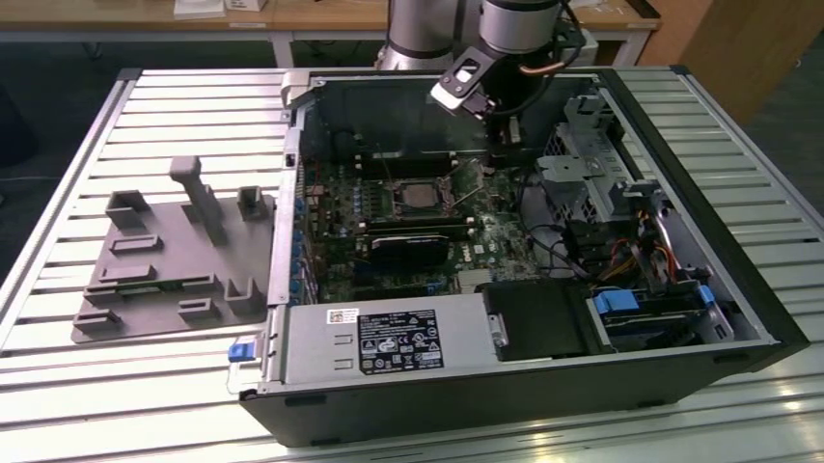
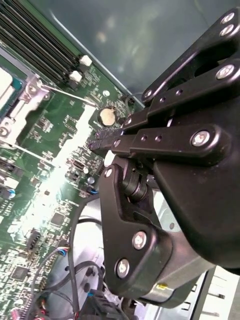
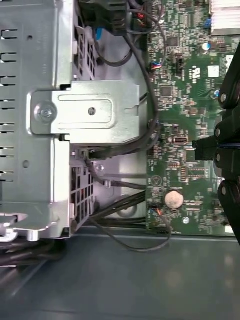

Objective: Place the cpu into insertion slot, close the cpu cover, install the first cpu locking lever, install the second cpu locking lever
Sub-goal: 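Close the cpu cover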

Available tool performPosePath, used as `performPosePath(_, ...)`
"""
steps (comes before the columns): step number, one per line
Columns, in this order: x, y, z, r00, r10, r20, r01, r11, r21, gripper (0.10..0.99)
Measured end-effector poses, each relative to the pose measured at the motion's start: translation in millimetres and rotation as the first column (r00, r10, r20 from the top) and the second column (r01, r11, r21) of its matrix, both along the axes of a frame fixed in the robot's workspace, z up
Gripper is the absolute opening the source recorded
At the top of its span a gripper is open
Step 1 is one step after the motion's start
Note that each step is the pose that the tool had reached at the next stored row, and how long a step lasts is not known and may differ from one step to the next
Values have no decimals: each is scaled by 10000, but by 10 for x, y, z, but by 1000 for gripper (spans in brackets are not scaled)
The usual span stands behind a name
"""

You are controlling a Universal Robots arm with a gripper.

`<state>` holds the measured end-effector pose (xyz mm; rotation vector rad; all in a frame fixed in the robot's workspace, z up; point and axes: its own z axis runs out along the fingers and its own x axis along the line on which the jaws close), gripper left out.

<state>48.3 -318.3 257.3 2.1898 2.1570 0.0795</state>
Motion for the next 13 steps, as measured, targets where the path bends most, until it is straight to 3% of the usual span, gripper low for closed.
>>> performPosePath(3, 37, 0, -36, 10000, -2, -1, 2, 10000, -1, 102)
performPosePath(13, 42, 0, -212, 10000, -1, -19, 1, 10000, -1, 102)
